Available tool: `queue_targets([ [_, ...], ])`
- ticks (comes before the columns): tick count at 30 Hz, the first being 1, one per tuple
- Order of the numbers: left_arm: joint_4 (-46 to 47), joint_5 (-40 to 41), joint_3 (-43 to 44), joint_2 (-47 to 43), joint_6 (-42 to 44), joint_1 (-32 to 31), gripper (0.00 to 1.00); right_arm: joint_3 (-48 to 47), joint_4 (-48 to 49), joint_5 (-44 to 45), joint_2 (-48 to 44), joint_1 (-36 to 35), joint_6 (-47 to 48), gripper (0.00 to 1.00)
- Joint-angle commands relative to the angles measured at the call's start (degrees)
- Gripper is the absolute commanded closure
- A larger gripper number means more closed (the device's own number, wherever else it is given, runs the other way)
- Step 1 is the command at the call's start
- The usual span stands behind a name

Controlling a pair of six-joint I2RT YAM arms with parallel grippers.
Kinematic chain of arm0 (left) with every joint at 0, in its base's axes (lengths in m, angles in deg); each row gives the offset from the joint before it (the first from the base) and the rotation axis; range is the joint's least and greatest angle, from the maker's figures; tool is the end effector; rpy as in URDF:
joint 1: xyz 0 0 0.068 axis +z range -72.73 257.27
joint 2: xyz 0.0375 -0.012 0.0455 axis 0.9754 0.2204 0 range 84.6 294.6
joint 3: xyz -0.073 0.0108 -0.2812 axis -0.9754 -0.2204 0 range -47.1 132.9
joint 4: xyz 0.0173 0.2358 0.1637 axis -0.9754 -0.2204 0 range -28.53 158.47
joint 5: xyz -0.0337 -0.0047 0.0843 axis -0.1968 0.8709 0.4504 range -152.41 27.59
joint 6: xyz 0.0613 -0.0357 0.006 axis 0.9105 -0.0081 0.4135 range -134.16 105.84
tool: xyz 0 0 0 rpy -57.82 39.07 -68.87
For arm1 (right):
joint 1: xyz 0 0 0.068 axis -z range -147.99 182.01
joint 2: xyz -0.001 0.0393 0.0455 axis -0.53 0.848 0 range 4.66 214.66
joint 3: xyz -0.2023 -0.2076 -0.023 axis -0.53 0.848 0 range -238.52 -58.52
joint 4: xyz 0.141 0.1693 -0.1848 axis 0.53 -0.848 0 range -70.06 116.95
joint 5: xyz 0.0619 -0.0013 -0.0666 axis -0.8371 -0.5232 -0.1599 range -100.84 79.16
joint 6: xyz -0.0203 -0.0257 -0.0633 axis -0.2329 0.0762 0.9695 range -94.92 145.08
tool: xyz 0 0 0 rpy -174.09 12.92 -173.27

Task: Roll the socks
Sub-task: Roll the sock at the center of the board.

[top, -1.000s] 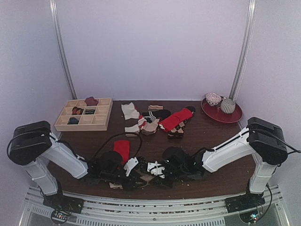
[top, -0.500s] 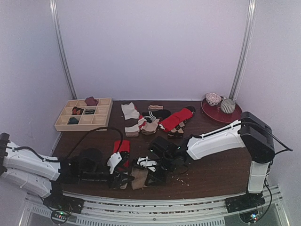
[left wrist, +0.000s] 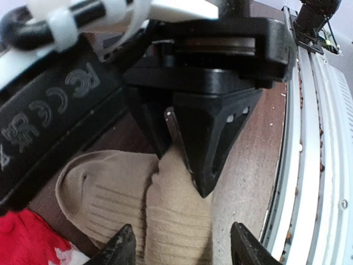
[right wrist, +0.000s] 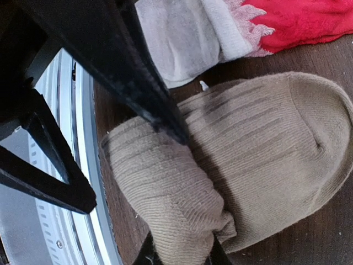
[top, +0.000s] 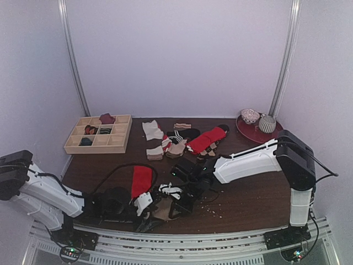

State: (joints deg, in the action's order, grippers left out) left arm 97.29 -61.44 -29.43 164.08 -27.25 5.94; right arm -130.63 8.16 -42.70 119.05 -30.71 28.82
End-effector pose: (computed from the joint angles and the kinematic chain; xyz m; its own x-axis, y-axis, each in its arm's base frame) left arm 0.0847 -0.2473 0.1071 -0.3832 0.4268 -0.8191 0.8787 0.4418 -0.1809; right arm 0.1736 0.4039 0.1234 -0.3433 -0.7866 -0.5131 -0.8963 0.1111 0.4293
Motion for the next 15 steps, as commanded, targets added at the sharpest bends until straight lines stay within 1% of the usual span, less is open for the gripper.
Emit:
queue_targets([
  [1,6.2,2.5,2.1,3.2,2.6,-0.2,0.43,3.8,-13.4,1.9,5.5,0.1,0.5,0.91],
  [4,6.1,1.2,2.9,5.9,2.3,-0.2,0.45,3.9,-13.4,1.6,5.4,0.3,0.8,0.91],
  [9,5.3,2.0,3.4,10.4,0.0,-0.2,0.47,4.0,-13.4,1.4,5.3,0.5,1.2,0.91],
  [12,6.0,1.8,3.7,11.7,-0.6,-0.2,0.51,4.1,-13.5,0.8,5.4,0.5,1.5,0.91],
  [13,6.0,1.9,3.9,12.2,-0.7,-0.2,0.54,4.1,-13.5,0.6,5.5,0.5,1.6,0.91],
  [14,6.2,1.7,4.1,12.5,-0.8,-0.2,0.61,4.1,-13.5,0.4,5.4,0.6,1.7,0.91],
  [15,6.5,1.6,4.2,12.8,-0.9,-0.2,0.69,4.1,-13.5,0.3,5.5,0.5,1.8,0.91],
])
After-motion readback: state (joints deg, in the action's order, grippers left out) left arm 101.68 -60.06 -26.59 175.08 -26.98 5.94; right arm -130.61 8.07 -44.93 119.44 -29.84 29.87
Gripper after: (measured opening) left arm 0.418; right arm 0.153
